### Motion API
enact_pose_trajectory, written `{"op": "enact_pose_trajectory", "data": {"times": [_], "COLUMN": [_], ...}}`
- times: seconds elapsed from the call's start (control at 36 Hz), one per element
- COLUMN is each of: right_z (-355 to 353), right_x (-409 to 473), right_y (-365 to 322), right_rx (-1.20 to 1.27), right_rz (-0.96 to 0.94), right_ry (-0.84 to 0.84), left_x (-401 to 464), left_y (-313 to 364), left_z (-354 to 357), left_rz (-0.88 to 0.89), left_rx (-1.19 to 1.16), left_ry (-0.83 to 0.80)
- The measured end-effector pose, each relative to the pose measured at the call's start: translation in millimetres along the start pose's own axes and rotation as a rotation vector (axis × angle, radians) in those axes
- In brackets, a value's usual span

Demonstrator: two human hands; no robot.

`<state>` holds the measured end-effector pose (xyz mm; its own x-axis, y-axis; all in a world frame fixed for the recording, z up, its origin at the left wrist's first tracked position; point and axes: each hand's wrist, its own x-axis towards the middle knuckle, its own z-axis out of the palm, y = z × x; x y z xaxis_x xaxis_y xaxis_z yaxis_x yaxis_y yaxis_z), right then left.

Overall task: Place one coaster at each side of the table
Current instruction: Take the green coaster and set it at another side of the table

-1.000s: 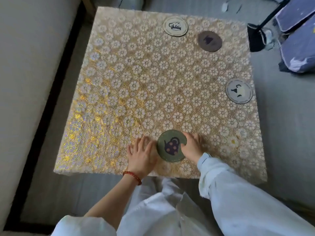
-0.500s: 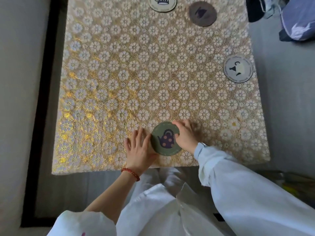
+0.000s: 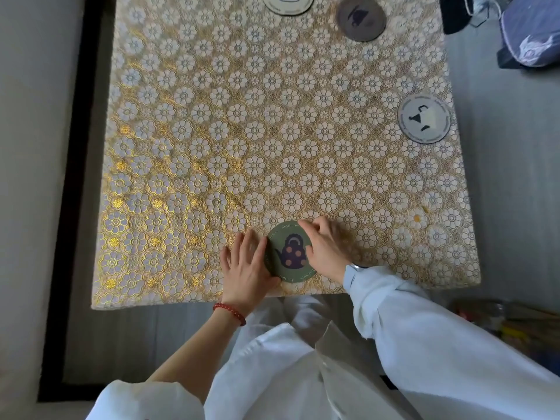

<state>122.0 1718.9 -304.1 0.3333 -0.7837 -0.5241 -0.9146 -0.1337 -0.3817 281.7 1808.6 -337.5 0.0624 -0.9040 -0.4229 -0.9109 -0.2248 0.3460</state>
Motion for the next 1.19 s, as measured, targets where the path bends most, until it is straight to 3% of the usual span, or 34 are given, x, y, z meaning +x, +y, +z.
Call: {"op": "enact_pose_trajectory", "data": {"times": [0.44,1.19], "right_z": [2.6,8.6], "right_x": [4.9,-8.6], "right_y": [6.3,9.5], "right_rx": [-0.023,-0.054], "right_rz": [-0.056,-0.141], "right_ry": [-0.059,0.008], "left_x": [-7.6,-15.6], "left_y": [1.5,2.3], "left_z": [5.6,5.8], "left_rz": [-0.001,-0.028], "left_rx": [0.011,0.003], "left_ry": [0.049,0.029]}}
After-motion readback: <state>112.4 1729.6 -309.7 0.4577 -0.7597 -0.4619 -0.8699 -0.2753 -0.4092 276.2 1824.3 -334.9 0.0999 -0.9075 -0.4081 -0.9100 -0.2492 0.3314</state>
